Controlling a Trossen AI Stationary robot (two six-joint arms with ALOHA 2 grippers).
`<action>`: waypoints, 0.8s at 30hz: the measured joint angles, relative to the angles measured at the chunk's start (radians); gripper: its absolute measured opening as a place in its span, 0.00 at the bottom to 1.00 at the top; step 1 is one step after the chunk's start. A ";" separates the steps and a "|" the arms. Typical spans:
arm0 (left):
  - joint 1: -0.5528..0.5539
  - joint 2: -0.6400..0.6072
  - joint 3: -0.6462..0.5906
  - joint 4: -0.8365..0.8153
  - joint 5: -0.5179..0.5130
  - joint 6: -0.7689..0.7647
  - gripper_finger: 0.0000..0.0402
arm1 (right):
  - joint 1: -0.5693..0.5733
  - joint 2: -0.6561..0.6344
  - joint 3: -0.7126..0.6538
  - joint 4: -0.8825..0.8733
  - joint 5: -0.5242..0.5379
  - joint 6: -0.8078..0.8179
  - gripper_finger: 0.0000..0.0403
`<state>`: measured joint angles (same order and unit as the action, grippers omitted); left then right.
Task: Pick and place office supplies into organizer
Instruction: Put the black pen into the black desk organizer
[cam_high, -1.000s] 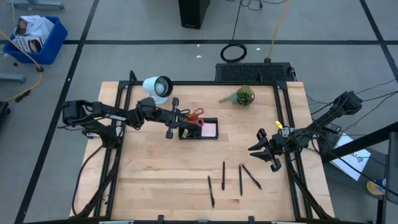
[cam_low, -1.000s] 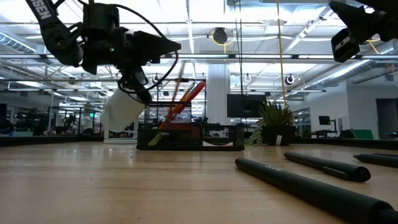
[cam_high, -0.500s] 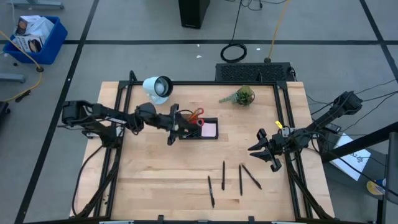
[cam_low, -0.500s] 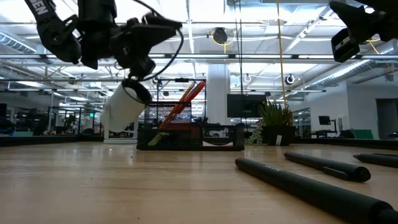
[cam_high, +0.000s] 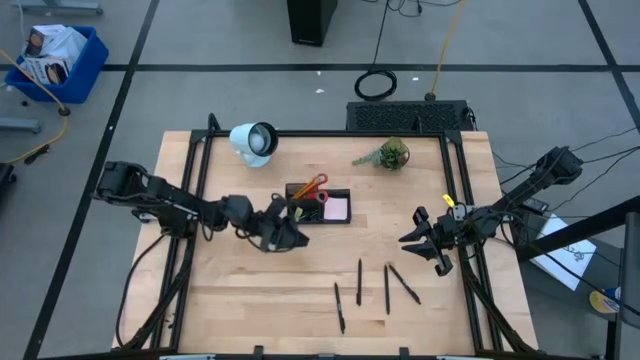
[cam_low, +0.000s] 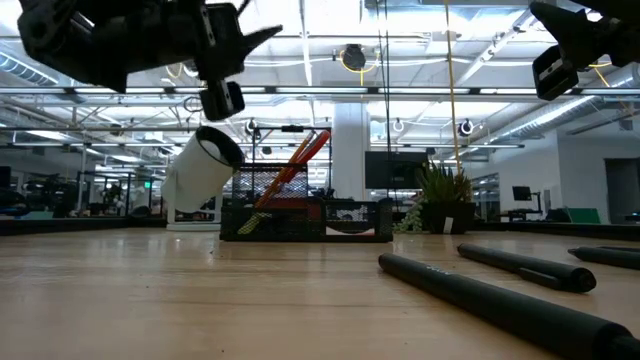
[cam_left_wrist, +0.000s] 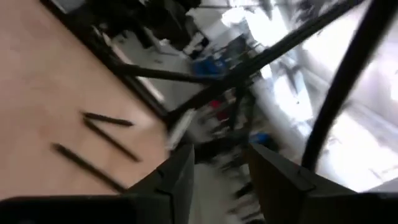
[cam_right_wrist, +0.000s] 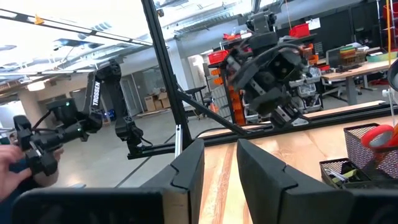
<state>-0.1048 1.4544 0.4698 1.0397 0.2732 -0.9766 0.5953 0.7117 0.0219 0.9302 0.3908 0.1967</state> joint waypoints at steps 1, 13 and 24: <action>-0.013 0.000 0.000 -0.025 -0.013 0.041 0.37 | 0.000 0.000 0.000 0.000 0.000 0.000 0.22; -0.131 0.001 0.000 -0.426 -0.259 0.394 0.29 | 0.000 0.000 0.000 0.000 0.000 0.000 0.22; -0.347 0.000 0.000 -0.284 -0.517 0.740 0.29 | 0.000 0.000 0.000 0.000 0.000 0.000 0.22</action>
<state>-0.4523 1.4548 0.4702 0.7562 -0.2441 -0.2365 0.5957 0.7116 0.0219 0.9302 0.3905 0.1967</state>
